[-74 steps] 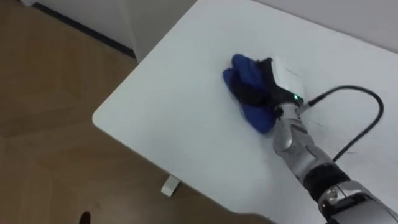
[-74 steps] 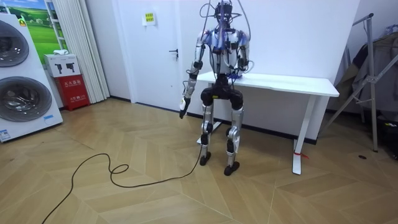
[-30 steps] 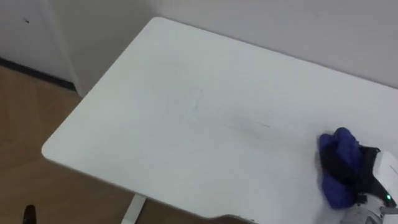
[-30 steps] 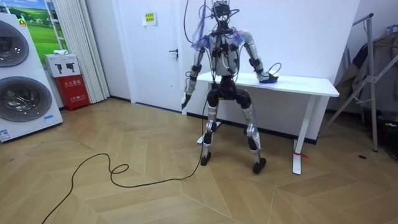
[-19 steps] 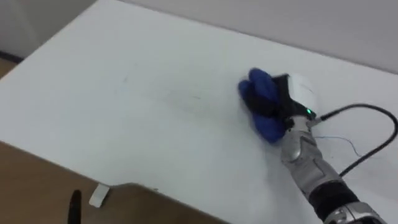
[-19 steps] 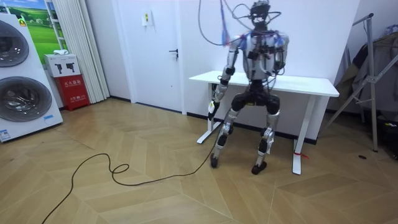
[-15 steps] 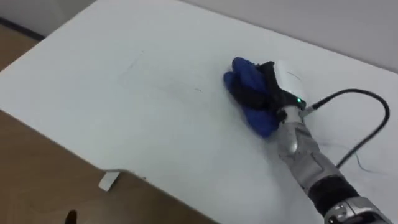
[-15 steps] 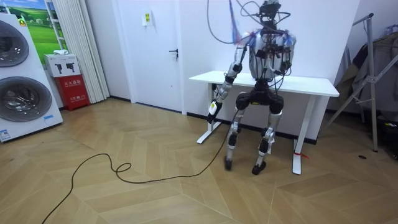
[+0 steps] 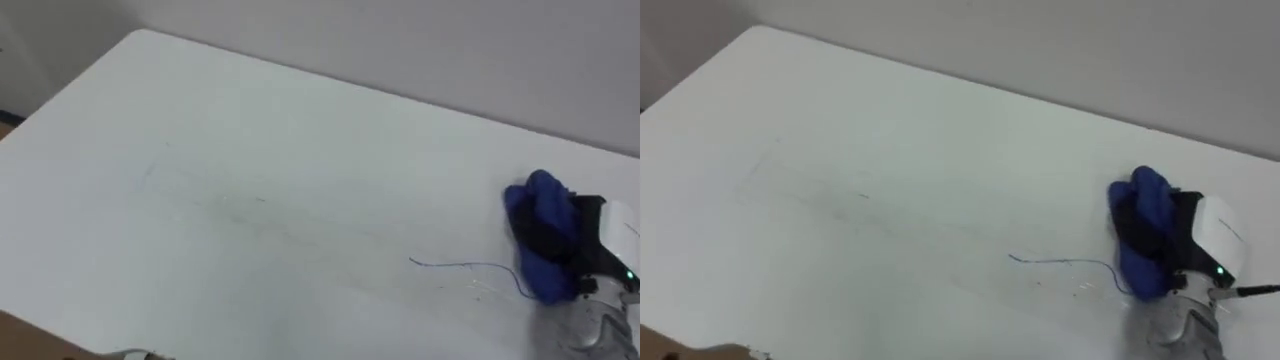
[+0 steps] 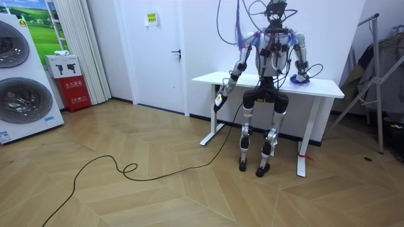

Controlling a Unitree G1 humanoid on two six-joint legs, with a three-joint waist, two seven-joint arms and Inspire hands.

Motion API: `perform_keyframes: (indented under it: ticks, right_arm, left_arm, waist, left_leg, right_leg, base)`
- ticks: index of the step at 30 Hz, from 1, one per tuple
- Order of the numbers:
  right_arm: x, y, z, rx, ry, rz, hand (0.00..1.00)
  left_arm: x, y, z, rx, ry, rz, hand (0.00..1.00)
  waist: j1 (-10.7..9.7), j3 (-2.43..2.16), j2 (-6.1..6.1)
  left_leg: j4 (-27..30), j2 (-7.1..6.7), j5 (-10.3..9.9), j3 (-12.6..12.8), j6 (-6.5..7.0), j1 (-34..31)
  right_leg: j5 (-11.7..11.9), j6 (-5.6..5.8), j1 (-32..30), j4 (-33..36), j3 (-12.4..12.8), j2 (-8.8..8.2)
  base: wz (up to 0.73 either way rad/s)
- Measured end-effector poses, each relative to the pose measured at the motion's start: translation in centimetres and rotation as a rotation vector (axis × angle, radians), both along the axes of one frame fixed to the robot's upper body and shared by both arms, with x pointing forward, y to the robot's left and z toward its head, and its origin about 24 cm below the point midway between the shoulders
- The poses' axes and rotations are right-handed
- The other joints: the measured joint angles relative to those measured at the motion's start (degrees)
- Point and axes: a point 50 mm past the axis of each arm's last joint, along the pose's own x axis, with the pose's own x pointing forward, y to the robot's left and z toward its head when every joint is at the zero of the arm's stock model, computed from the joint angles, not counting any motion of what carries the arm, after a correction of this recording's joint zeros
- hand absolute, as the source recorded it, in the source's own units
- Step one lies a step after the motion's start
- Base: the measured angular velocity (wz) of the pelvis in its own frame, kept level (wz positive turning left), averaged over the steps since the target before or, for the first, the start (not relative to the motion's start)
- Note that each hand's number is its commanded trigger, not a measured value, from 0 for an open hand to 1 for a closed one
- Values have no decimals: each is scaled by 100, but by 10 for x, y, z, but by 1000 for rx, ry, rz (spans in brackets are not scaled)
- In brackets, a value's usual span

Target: Wipe table

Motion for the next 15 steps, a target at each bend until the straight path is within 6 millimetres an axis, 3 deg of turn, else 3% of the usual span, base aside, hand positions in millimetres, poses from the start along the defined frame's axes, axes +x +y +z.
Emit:
perform_keyframes:
  ticks: [4,7,9,12,15]
  right_arm:
    - [44,38,19,13,-32,88,100]
    - [88,107,45,46,-72,333,100]
    - [97,134,52,57,-74,433,100]
    - [99,143,54,56,-84,490,100]
    - [84,125,40,42,-91,452,100]
  left_arm:
    - [16,-23,-9,-69,22,-50,0]
    - [37,-37,-10,-106,12,-104,0]
    - [45,-41,-9,-120,-4,-114,0]
    - [43,-41,-9,-131,-10,-114,0]
    - [24,-39,-12,-139,25,-70,0]
  waist:
    - [309,65,65]
    - [507,122,43]
    - [657,169,-7]
    - [737,166,-17]
    - [569,154,-34]
  left_leg:
    - [-109,5,15,-16,-27,-33]
    - [-288,2,130,21,-80,-128]
    - [-403,-15,204,-23,-98,-139]
    - [-444,-73,214,-202,-90,-170]
    - [-470,-115,216,-327,-85,-94]
  right_leg:
    - [136,-54,-214,44,338,76]
    - [165,-102,-516,56,491,92]
    - [169,-111,-553,41,469,94]
    - [156,-90,-489,-123,294,74]
    - [170,-28,-298,-222,226,35]
  base:
    - [-58]
    - [-19]
    - [19]
    - [37]
    - [34]
